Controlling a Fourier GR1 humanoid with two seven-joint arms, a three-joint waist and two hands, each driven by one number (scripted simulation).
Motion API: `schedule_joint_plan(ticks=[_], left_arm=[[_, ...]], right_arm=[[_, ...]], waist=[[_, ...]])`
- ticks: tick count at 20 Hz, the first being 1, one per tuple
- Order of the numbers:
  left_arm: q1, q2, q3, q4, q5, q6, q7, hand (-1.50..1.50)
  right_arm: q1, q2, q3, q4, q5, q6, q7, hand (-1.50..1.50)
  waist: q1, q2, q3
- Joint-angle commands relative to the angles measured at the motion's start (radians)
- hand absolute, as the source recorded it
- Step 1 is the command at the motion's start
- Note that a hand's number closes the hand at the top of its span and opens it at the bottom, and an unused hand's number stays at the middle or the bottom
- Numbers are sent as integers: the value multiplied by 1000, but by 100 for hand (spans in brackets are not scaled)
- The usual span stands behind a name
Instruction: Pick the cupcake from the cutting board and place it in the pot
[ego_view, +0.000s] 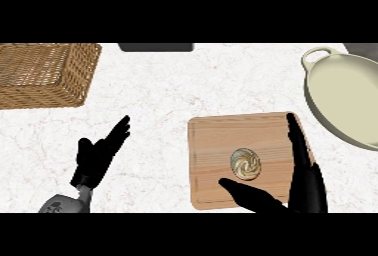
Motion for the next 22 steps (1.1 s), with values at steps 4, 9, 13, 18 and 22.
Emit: schedule_joint_plan(ticks=[4, 9, 13, 18, 22], left_arm=[[18, -9, 5, 32, -12, -24, -37, 0], [-27, 0, 64, 60, -2, -66, -14, 0], [-34, -32, 81, 47, -32, -89, -13, 0], [12, -59, 80, 4, -81, -81, 8, 0], [-76, -46, 153, 87, -63, -123, 8, 0]], right_arm=[[-68, 4, -38, 122, -155, 211, 145, -150], [-84, 13, -61, 290, -197, 219, 53, -150], [-27, -45, -123, 295, -214, 230, -46, -150], [73, -52, -126, 269, -186, 149, -171, -150], [146, -61, -134, 224, -276, 162, -243, -150]], waist=[[13, 4, 3], [6, 2, 3], [4, 1, 3], [3, 0, 3], [0, 0, 3]])
